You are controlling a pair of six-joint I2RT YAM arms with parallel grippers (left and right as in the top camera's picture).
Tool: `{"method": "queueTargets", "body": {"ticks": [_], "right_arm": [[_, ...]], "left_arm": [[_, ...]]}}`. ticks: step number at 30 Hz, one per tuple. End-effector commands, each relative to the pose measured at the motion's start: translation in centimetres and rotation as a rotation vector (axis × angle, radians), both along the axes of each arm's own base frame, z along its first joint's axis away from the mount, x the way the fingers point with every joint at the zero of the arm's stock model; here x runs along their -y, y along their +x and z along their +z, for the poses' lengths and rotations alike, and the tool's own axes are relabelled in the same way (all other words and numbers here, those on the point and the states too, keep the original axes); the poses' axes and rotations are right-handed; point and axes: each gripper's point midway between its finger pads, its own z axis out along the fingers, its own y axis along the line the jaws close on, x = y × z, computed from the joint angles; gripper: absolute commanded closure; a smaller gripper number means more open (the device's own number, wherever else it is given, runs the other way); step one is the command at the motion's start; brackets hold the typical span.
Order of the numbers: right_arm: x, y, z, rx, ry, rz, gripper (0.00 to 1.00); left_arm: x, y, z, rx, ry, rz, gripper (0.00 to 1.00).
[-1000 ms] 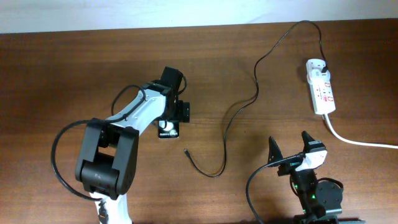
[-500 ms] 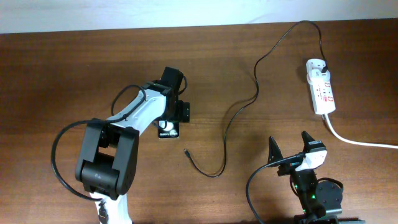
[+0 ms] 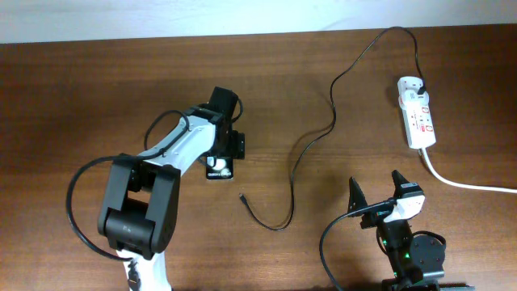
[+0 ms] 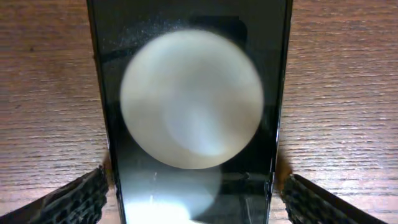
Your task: Plug charger to phone and switch on socket
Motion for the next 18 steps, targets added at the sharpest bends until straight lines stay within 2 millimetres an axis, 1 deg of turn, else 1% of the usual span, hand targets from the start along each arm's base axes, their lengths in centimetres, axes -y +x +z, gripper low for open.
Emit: {"method": "queueTargets", "body": {"ticks": [1, 6, 7, 11, 14, 18], "right_arm": [[0.14, -0.01, -0.19, -0.001, -0.001, -0.007, 0.01], [0.14, -0.01, -0.19, -0.001, -0.001, -0.007, 0.01], [0.14, -0.01, -0.19, -0.001, -0.001, -0.007, 0.01], [0.14, -0.01, -0.19, -0.001, -0.001, -0.007, 0.01], [0.13, -0.01, -0.19, -0.001, -0.001, -0.007, 0.01], [0.14, -0.01, -0.19, -0.001, -0.001, -0.007, 0.01]], "left_arm": [[-2.26, -1.92, -3.05, -0.082, 0.114, 0.003, 0.01], [-2.39, -1.82, -3.02, -0.077, 0.121, 0.004, 0.00], [-2.31, -1.95, -3.04, -0.083, 0.116, 0.003, 0.03], [-1.59, -2.36, -3.16, -0.105, 0.073, -0.002, 0.08], [-1.54, -2.50, -3.19, -0.111, 0.070, -0.002, 0.11], [-1.55, -2.50, -3.18, -0.111, 0.070, -0.003, 0.17]]}}
